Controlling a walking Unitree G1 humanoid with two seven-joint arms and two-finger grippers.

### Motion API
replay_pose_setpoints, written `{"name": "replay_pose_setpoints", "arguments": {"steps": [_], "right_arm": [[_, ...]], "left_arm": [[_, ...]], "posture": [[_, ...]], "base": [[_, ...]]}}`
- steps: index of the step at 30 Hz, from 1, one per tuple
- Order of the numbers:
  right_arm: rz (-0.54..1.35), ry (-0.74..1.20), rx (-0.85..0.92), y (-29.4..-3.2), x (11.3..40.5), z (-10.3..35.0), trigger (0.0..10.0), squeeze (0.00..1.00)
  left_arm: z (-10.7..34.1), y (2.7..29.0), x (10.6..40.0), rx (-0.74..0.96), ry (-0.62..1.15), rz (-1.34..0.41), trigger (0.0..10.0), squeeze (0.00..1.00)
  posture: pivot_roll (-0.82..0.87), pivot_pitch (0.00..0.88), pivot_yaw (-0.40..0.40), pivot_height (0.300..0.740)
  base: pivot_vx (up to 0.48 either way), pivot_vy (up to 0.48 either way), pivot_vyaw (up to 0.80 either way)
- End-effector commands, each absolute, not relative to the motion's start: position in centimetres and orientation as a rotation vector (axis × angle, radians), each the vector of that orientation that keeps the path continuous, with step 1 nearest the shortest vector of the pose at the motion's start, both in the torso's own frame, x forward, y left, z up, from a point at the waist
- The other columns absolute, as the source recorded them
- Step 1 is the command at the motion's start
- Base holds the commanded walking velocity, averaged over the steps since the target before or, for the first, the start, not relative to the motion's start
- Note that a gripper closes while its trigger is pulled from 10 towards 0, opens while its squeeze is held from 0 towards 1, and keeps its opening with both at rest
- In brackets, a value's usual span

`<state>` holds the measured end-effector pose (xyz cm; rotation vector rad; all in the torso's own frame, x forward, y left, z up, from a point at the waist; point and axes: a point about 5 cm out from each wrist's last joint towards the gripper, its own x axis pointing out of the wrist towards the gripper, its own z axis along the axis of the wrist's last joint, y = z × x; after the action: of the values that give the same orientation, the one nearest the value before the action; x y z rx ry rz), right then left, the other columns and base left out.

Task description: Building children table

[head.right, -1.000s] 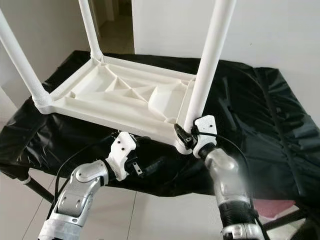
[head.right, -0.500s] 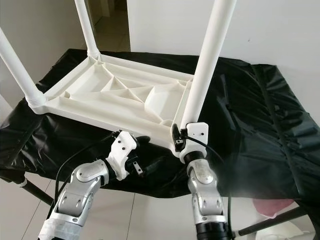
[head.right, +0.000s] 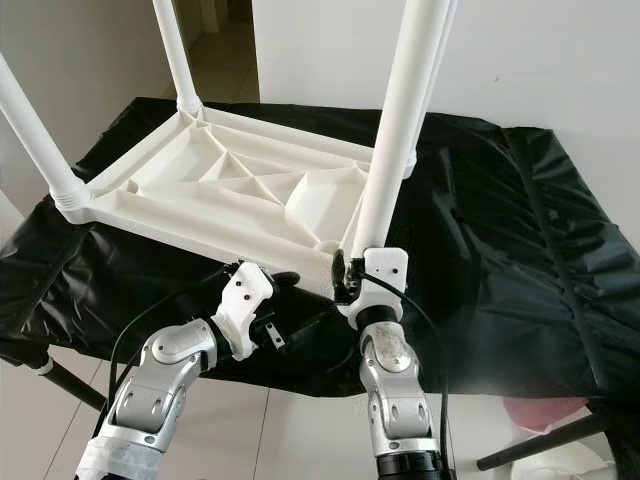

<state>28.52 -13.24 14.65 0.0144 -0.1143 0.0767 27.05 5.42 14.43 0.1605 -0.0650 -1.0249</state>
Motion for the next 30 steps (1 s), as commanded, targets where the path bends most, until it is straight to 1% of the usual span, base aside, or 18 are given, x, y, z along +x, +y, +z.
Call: {"name": "replay_pose_setpoints", "arguments": {"steps": [1,2,3,4,6,7,8,12,17,19,20,21,22,23,24,28,29,30], "right_arm": [[0.115,-0.116,0.023,-13.9,28.4,14.8,10.0,1.0],[0.128,-0.113,0.027,-14.0,28.4,14.9,10.0,1.0],[0.185,-0.113,0.021,-14.1,28.4,15.0,10.0,0.88],[0.244,-0.125,-0.003,-14.2,28.4,15.3,10.0,0.0],[0.414,-0.129,-0.079,-14.2,28.3,15.5,10.0,0.0],[0.414,-0.129,-0.079,-14.2,28.3,15.5,10.0,0.0],[0.483,-0.123,-0.115,-14.4,28.2,15.5,10.0,0.0],[0.533,-0.119,-0.143,-14.7,28.2,15.4,10.0,0.0],[0.637,-0.094,-0.21,-16.6,29.6,15.6,10.0,0.0],[0.65,-0.088,-0.218,-16.8,29.9,15.7,10.0,0.0],[0.659,-0.082,-0.235,-16.9,30.2,15.6,9.5,0.0],[0.67,-0.076,-0.243,-17.0,30.4,15.5,8.4,0.0],[0.67,-0.076,-0.243,-17.0,30.4,15.5,8.4,0.0],[0.676,-0.069,-0.255,-17.1,30.7,15.4,6.9,0.0],[0.694,-0.056,-0.269,-17.1,30.9,15.2,3.1,0.0],[0.721,-0.042,-0.28,-17.2,31.1,15.1,3.1,0.0],[0.732,-0.037,-0.283,-17.2,31.2,14.9,0.0,0.0],[0.732,-0.037,-0.283,-17.2,31.2,14.9,0.0,0.0]], "left_arm": [[14.2,5.9,27.6,0.164,-0.056,-0.874,10.0,0.0],[14.2,5.9,27.6,0.164,-0.055,-0.872,10.0,0.0],[14.1,5.9,27.6,0.164,-0.054,-0.869,10.0,0.0],[14.0,6.0,27.5,0.162,-0.052,-0.868,10.0,0.0],[13.8,6.1,27.3,0.166,-0.043,-0.872,10.0,0.0],[13.8,6.1,27.3,0.166,-0.043,-0.872,10.0,0.0],[13.6,6.1,27.2,0.173,-0.033,-0.88,10.0,0.0],[13.4,6.0,27.1,0.187,-0.029,-0.891,10.0,0.0],[13.4,5.7,27.2,0.2,-0.032,-0.909,10.0,0.0],[13.4,5.8,27.3,0.201,-0.033,-0.908,10.0,0.0],[13.5,5.8,27.3,0.202,-0.034,-0.907,10.0,0.0],[13.5,5.8,27.3,0.203,-0.035,-0.908,10.0,0.0],[13.5,5.8,27.3,0.203,-0.035,-0.908,10.0,0.0],[13.5,5.8,27.3,0.203,-0.036,-0.908,10.0,0.0],[13.6,5.8,27.3,0.205,-0.037,-0.909,10.0,0.0],[13.6,5.8,27.4,0.207,-0.038,-0.91,10.0,0.0],[13.6,5.8,27.4,0.208,-0.039,-0.909,10.0,0.0],[13.6,5.8,27.4,0.208,-0.039,-0.909,10.0,0.0]], "posture": [[-0.06,0.069,0.006,0.74],[-0.06,0.069,0.006,0.74],[-0.05,0.064,-0.003,0.74],[-0.05,0.061,-0.003,0.74],[-0.05,0.053,0.001,0.74],[-0.05,0.053,0.001,0.74],[-0.05,0.05,0.002,0.74],[-0.05,0.046,0.0,0.74],[-0.04,0.025,-0.001,0.74],[-0.04,0.025,0.0,0.74],[-0.04,0.021,0.001,0.74],[-0.04,0.021,0.001,0.74],[-0.04,0.021,0.001,0.74],[-0.04,0.018,0.004,0.74],[-0.04,0.015,0.004,0.74],[-0.04,0.015,0.004,0.74],[-0.03,0.013,0.003,0.74],[-0.03,0.013,0.003,0.74]], "base": [[0.0,0.0,0.0],[0.0,0.0,0.0],[0.0,0.0,0.0],[0.0,0.0,0.0],[0.0,0.0,0.0],[0.0,0.0,0.0],[0.0,0.0,0.0],[0.0,0.0,0.0],[0.0,0.0,0.0],[0.0,0.0,0.0],[0.0,0.0,0.0],[0.0,0.0,0.0],[0.0,0.0,0.0],[0.0,0.0,0.0],[0.0,0.0,0.0],[0.0,0.0,0.0],[0.0,0.0,0.0],[0.0,0.0,0.0]]}}
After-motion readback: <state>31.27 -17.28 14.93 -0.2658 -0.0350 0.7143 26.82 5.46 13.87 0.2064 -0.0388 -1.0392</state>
